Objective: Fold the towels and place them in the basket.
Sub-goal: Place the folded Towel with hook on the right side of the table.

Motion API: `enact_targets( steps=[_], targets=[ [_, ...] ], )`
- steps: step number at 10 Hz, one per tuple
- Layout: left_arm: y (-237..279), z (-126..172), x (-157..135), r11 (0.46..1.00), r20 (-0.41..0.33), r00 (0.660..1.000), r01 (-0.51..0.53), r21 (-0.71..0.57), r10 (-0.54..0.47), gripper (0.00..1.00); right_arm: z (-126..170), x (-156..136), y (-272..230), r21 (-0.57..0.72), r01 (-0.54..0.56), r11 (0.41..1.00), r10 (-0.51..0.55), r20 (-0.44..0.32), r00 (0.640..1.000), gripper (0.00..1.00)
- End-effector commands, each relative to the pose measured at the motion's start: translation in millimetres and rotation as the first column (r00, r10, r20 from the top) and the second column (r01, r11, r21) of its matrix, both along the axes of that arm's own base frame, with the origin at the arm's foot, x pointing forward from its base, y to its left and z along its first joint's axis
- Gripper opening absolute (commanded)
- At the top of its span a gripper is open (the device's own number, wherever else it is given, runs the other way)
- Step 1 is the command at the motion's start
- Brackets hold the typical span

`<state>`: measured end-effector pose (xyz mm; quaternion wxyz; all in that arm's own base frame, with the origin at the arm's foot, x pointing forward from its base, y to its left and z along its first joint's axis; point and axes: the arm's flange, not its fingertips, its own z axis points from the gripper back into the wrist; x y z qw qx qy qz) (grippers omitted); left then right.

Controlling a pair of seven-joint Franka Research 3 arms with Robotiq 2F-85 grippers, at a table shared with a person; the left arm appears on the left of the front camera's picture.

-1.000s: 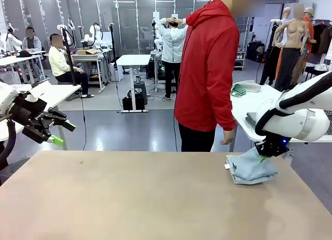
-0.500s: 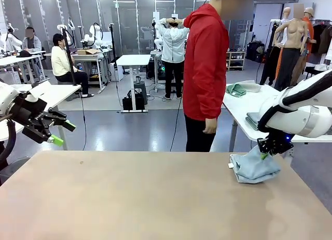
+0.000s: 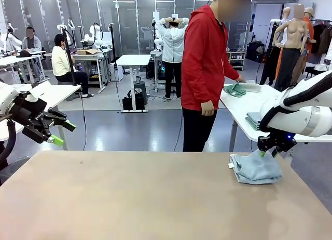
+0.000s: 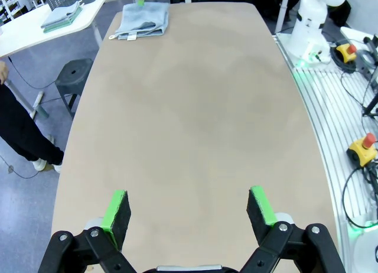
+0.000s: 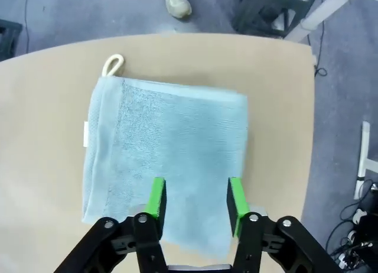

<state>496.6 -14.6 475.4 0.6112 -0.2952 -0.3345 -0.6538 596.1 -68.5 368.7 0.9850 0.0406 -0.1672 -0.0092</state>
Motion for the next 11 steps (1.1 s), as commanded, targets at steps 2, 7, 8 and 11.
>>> enact_targets(
  steps=[2, 7, 8, 11],
  targets=[
    [-1.1, 2.1, 0.3, 1.0, 0.002, 1.0, -0.009, 0.002, 0.009, 1.0, 95.3, -65.4, 51.8, -0.002, 0.083, 0.997, -0.082, 0.049, 0.995, 0.87],
    [-1.1, 2.1, 0.3, 1.0, 0.002, 1.0, -0.009, 0.002, 0.009, 1.0, 201.6, -193.2, 133.8, -0.002, 0.042, 0.999, -0.041, 0.168, 0.985, 0.87],
    [-1.1, 2.1, 0.3, 1.0, 0.002, 1.0, -0.009, 0.002, 0.009, 1.0, 200.8, -199.6, 132.0, 0.019, 0.005, 1.0, -0.008, 0.148, 0.989, 0.87],
    [-1.1, 2.1, 0.3, 1.0, 0.002, 1.0, -0.009, 0.002, 0.009, 1.0, 217.2, -204.4, 147.0, -0.018, 0.054, 0.998, -0.05, 0.18, 0.982, 0.87]
  ],
)
